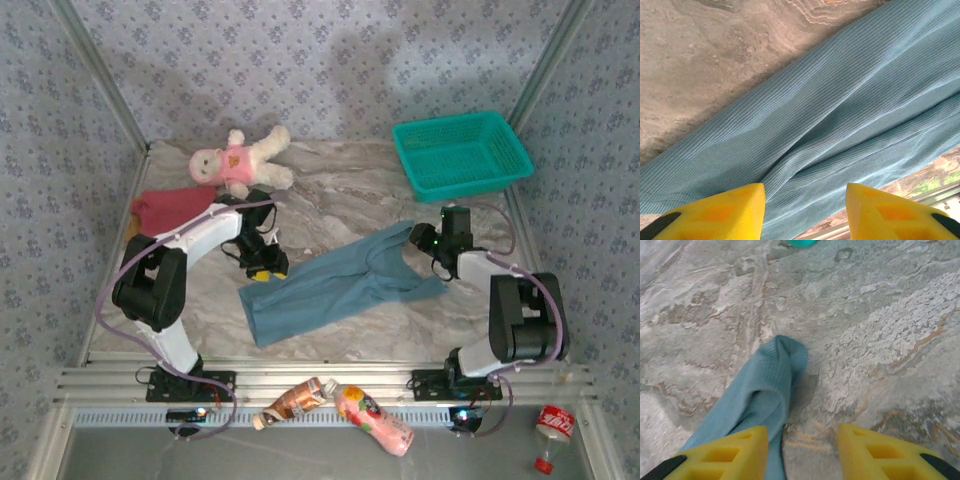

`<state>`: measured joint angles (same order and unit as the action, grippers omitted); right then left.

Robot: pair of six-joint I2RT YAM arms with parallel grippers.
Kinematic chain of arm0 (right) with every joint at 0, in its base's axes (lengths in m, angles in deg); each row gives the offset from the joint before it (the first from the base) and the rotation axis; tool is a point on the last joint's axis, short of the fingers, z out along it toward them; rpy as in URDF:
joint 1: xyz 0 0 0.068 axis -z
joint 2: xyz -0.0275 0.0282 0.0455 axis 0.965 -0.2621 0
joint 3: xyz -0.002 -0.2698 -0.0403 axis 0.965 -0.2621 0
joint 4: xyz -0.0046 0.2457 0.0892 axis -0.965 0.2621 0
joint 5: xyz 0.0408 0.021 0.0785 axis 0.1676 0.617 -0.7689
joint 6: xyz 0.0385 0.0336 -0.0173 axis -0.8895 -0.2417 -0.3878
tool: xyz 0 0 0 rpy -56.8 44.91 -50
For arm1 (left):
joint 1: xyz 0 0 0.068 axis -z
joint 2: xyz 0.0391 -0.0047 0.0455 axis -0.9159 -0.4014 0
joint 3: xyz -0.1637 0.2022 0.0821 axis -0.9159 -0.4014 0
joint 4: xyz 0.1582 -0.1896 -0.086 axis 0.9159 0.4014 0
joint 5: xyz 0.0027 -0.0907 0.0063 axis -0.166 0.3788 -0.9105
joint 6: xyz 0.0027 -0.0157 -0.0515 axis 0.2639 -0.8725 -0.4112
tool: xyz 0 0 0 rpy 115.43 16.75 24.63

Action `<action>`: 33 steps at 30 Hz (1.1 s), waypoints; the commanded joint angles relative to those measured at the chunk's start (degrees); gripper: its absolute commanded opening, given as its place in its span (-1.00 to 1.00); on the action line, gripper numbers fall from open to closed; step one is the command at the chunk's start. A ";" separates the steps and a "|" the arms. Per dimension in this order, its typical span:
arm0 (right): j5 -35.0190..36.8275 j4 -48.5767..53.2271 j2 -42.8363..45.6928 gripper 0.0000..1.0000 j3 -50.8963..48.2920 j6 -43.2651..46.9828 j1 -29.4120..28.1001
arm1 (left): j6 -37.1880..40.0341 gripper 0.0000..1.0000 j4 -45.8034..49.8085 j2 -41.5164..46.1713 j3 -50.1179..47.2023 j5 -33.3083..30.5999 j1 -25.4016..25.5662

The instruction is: Fold and stack the tank tops

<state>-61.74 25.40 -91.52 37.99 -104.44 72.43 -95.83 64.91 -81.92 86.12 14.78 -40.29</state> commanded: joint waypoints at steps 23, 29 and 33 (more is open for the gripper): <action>2.99 -5.02 -16.17 -0.54 9.56 5.38 -8.62 | 7.81 -0.09 -2.64 -5.08 -5.84 3.15 -2.86; -0.43 -2.57 -15.38 -0.57 8.11 7.29 -6.70 | 9.03 -0.09 -1.63 -5.59 -6.74 2.85 -2.90; -2.26 2.97 -11.05 -0.56 10.45 8.94 -6.96 | 9.73 -0.09 0.04 -5.19 -4.70 2.22 -2.93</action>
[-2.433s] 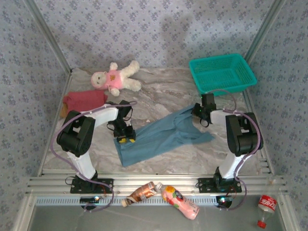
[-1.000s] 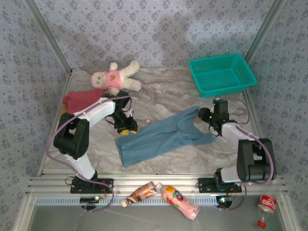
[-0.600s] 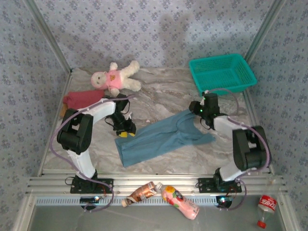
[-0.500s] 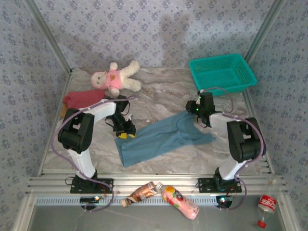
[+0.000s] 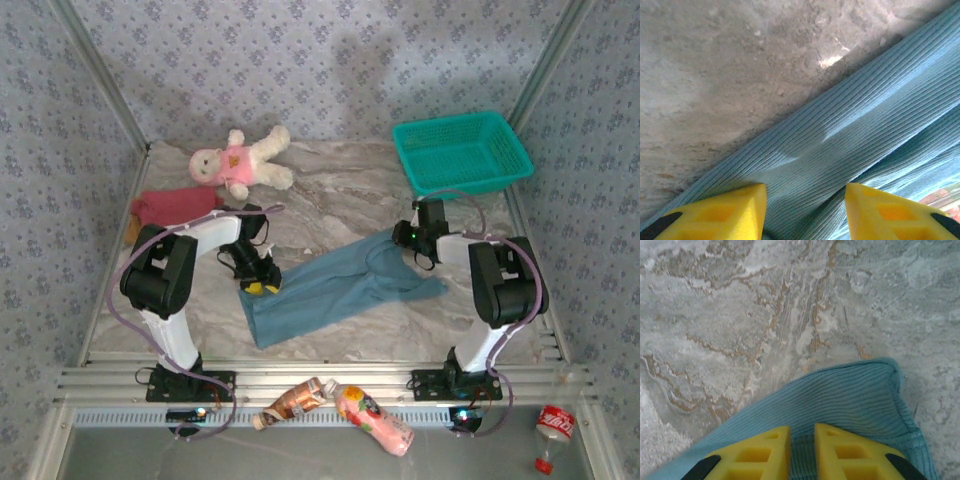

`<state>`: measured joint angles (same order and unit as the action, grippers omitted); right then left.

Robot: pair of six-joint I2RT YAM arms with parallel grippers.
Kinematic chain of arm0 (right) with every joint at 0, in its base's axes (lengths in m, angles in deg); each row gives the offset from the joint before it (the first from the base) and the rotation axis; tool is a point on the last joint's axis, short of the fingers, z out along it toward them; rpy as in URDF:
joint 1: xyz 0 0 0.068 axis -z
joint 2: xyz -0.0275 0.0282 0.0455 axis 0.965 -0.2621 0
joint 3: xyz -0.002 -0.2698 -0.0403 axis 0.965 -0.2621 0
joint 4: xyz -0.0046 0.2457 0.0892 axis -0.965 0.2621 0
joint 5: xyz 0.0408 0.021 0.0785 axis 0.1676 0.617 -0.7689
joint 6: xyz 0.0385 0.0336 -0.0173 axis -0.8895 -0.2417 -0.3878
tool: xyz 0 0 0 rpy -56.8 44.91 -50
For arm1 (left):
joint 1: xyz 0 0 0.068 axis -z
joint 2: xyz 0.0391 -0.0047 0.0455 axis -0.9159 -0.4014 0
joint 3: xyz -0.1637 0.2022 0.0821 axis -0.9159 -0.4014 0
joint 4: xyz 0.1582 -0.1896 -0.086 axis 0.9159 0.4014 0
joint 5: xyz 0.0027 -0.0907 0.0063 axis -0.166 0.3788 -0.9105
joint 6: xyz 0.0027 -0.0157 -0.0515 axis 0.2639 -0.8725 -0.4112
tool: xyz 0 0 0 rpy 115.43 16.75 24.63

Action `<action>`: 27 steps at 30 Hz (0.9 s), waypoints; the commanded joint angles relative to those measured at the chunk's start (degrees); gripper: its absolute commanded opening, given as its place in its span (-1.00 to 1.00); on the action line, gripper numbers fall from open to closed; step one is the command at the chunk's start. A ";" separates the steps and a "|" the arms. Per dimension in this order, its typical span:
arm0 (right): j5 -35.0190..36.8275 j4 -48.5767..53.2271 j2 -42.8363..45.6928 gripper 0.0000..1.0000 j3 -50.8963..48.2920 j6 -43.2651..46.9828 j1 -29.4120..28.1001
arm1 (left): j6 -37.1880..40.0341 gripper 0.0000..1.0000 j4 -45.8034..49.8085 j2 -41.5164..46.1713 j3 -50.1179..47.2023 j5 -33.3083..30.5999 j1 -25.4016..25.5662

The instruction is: Fold and stack the tank tops

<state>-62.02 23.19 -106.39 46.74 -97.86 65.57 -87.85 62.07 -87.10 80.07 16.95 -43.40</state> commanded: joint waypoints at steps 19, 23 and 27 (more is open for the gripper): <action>5.93 6.80 13.53 -0.54 -9.76 -18.17 -22.43 | 0.93 -0.09 0.10 -0.15 -4.07 -0.83 -0.07; 5.89 7.29 8.69 -0.58 -8.05 -14.82 -22.16 | -0.62 -0.09 -0.63 0.70 -5.58 0.66 1.37; 4.30 8.05 2.32 -0.62 -2.67 -7.84 -20.13 | -3.37 -0.09 -1.53 2.50 -7.64 1.00 2.44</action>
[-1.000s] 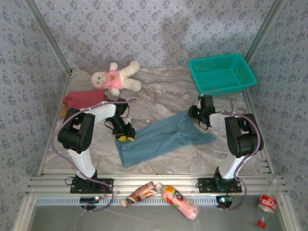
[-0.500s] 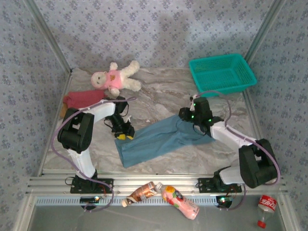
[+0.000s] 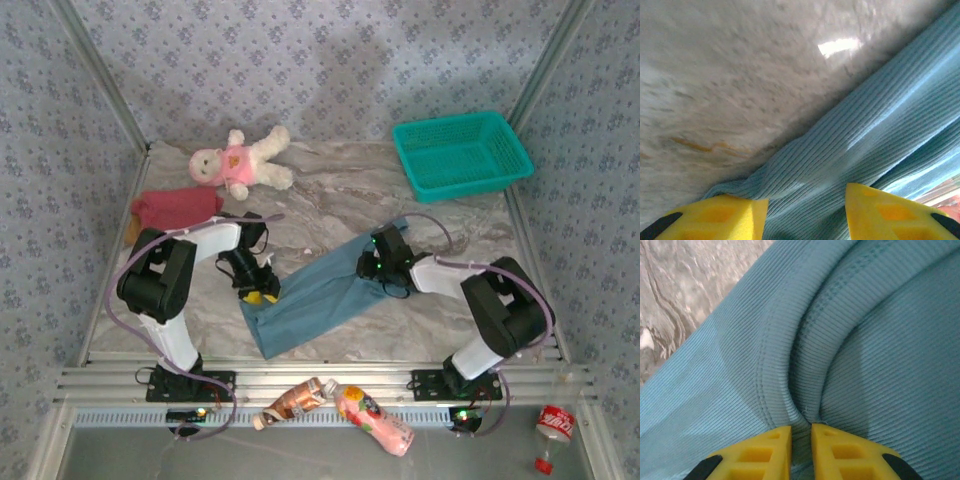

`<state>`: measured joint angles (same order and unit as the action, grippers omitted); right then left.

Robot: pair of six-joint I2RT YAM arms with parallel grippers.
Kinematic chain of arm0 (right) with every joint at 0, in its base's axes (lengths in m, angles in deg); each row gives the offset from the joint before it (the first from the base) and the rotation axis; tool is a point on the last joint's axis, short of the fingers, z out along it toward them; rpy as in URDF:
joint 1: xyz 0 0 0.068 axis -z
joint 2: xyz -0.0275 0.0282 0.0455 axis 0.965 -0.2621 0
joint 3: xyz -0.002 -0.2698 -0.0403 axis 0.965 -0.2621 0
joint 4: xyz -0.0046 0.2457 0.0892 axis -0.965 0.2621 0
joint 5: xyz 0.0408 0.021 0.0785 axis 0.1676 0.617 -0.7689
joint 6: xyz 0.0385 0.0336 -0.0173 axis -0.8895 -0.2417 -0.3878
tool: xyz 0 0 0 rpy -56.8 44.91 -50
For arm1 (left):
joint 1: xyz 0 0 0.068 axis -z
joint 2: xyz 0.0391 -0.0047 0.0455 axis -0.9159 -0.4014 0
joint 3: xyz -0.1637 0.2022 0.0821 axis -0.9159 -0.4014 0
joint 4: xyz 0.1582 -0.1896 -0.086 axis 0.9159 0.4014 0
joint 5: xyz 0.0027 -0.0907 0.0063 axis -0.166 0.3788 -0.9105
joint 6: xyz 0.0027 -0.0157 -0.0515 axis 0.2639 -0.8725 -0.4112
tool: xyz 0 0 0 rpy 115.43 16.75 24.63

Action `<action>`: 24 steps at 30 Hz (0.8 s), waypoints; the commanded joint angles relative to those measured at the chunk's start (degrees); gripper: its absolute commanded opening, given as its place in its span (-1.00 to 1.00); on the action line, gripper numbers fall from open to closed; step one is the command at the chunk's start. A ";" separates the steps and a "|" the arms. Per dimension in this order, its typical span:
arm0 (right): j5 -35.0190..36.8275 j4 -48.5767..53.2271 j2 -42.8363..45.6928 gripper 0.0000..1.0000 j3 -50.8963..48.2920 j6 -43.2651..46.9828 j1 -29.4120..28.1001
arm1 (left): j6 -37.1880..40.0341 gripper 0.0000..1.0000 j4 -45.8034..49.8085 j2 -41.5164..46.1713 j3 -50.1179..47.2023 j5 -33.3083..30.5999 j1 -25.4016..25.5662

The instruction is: Fold and stack the tank tops

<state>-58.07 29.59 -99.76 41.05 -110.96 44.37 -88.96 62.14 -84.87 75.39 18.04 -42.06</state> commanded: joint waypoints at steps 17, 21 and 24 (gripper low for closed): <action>-12.81 11.05 -27.36 -0.56 41.46 32.40 3.26 | -12.88 0.00 0.43 12.91 -3.02 -8.28 1.39; -15.46 8.22 -20.46 -0.26 36.19 36.78 1.91 | -16.99 0.03 0.84 16.43 -5.93 -8.26 1.44; -16.25 6.11 -13.20 -0.09 27.06 38.31 -1.02 | -20.36 0.03 -1.26 18.25 -9.68 -6.34 2.58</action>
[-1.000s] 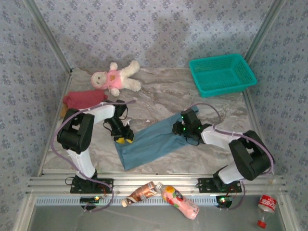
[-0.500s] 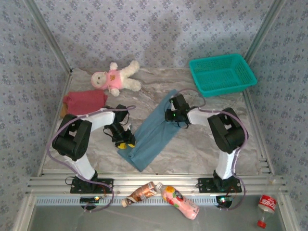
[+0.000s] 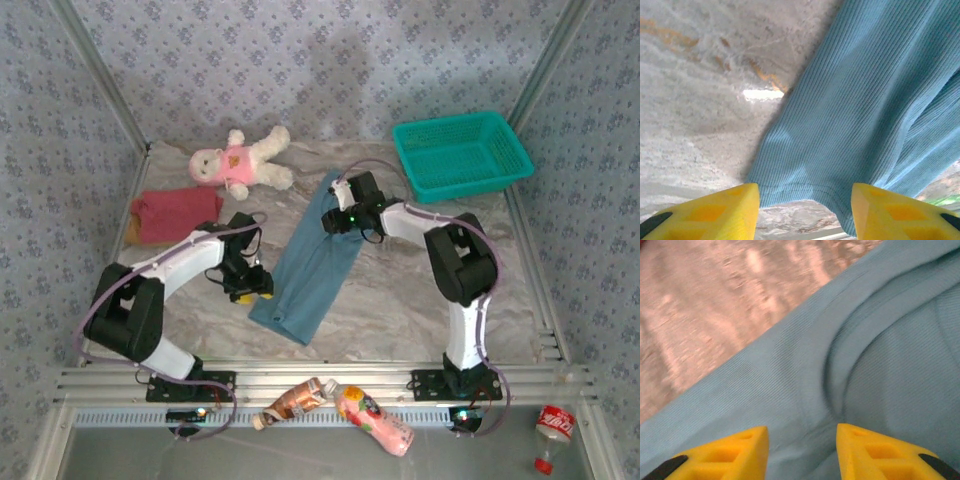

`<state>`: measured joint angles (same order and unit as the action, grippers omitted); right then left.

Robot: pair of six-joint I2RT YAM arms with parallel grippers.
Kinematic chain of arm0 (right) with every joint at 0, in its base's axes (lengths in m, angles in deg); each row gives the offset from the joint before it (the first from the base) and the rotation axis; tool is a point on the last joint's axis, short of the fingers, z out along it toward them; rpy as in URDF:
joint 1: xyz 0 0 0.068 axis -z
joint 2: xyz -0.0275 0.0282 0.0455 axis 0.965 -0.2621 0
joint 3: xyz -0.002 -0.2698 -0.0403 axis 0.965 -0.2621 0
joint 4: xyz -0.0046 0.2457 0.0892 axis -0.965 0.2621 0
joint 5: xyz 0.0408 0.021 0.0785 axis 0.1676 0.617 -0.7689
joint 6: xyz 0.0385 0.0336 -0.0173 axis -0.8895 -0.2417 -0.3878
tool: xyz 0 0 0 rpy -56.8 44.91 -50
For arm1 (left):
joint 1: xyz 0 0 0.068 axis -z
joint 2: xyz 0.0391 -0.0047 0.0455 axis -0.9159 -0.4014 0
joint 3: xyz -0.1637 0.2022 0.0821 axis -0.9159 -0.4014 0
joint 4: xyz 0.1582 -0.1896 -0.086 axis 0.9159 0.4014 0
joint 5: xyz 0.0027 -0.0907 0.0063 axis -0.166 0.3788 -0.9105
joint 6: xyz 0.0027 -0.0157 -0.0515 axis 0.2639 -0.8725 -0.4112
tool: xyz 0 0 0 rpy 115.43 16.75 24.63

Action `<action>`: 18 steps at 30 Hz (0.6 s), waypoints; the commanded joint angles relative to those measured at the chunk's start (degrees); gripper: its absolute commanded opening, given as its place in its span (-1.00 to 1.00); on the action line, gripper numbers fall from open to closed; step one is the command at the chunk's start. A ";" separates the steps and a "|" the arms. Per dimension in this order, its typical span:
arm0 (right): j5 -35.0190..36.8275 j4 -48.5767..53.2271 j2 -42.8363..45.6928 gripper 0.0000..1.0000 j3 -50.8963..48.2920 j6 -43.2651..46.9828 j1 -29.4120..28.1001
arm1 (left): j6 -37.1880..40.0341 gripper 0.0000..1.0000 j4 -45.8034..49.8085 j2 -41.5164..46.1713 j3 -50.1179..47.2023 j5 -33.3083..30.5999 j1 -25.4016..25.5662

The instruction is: Fold and stack the tank tops

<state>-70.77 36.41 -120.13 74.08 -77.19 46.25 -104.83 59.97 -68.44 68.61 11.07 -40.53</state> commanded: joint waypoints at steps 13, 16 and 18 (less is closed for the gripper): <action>8.93 -7.14 23.75 0.16 -28.57 1.03 -29.12 | -8.73 0.06 -5.60 1.28 -9.31 -0.43 2.32; 10.86 -8.17 20.96 0.15 -28.16 3.54 -33.05 | -9.11 0.03 -7.60 -0.09 -9.41 -0.62 2.26; 11.95 -8.76 18.79 0.14 -27.55 5.37 -35.32 | -8.73 0.00 -8.09 -1.00 -8.63 -0.80 2.22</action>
<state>-62.72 29.42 -98.76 46.02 -74.83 13.13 -112.92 53.72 -68.13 59.61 11.00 -38.46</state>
